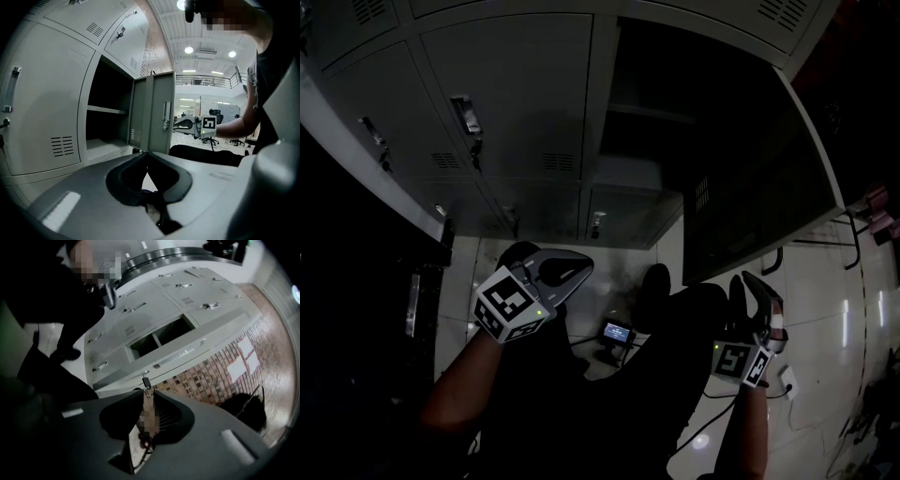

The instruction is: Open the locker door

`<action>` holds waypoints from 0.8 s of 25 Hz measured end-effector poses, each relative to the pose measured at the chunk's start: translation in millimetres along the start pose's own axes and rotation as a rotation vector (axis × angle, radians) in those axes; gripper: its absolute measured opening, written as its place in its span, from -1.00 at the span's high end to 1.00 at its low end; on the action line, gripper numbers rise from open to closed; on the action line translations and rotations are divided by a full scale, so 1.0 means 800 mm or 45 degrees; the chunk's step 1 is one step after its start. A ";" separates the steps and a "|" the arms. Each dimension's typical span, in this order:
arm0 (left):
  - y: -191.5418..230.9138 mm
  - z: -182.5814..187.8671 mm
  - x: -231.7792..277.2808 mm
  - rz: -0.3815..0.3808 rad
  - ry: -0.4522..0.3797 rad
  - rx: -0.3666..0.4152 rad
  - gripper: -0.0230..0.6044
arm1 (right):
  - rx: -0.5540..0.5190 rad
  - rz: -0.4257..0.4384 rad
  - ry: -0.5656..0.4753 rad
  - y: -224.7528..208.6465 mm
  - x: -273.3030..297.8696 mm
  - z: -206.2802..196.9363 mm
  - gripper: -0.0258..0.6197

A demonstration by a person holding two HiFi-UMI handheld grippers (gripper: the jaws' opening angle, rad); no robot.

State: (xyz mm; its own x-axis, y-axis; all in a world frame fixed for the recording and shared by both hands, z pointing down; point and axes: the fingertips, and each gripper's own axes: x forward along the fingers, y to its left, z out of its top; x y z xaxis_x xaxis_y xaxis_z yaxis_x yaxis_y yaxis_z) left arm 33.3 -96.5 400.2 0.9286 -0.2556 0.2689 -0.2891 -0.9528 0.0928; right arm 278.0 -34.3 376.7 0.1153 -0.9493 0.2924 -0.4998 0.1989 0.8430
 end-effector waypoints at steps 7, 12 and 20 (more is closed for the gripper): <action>-0.001 0.000 0.000 0.001 0.007 0.005 0.89 | 0.605 0.304 -0.274 0.035 -0.020 0.058 0.92; -0.001 0.000 0.003 0.002 0.013 0.013 0.89 | 0.896 0.570 -0.425 0.059 -0.006 0.110 0.92; -0.002 -0.001 0.001 -0.001 0.016 0.018 0.89 | 1.032 0.716 -0.465 0.079 0.006 0.120 0.92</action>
State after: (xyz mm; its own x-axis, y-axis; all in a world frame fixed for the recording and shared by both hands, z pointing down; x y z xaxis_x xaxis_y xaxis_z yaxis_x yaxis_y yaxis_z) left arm 34.5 -95.5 401.2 0.9258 -0.2530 0.2808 -0.2850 -0.9553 0.0792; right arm 164.4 -49.8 387.8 -0.5097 -0.8134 0.2804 -0.8415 0.5392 0.0345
